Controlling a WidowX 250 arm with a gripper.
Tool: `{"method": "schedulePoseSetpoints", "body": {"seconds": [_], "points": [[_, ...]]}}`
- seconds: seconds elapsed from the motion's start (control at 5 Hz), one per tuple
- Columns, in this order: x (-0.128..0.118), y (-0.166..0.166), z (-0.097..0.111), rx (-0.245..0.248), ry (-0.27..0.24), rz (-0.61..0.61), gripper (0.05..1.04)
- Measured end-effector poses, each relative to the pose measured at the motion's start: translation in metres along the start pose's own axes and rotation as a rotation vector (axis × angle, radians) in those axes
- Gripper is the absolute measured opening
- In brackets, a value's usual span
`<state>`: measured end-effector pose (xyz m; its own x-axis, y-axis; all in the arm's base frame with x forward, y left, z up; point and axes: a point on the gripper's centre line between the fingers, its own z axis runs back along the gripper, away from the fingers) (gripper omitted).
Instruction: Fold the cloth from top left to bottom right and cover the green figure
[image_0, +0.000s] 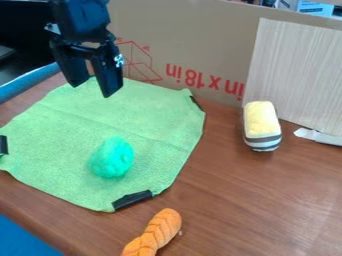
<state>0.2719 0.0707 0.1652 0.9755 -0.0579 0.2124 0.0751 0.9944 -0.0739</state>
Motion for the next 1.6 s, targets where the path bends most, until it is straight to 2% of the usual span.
{"method": "schedulePoseSetpoints", "body": {"seconds": [0.2,0.4,0.8,1.0,1.2,1.4,1.6], "points": [[-0.001,0.002,-0.008,-0.006,0.024,0.008,1.001],[0.013,0.024,-0.031,0.043,0.052,0.012,1.001],[0.045,0.073,-0.045,0.110,0.056,-0.019,1.001],[0.063,0.099,-0.058,0.067,0.041,-0.117,1.001],[0.077,0.125,-0.066,0.038,0.057,-0.230,1.001],[0.090,0.152,-0.072,0.040,0.067,-0.269,1.001],[0.098,0.175,-0.081,0.068,0.042,-0.265,1.001]]}}
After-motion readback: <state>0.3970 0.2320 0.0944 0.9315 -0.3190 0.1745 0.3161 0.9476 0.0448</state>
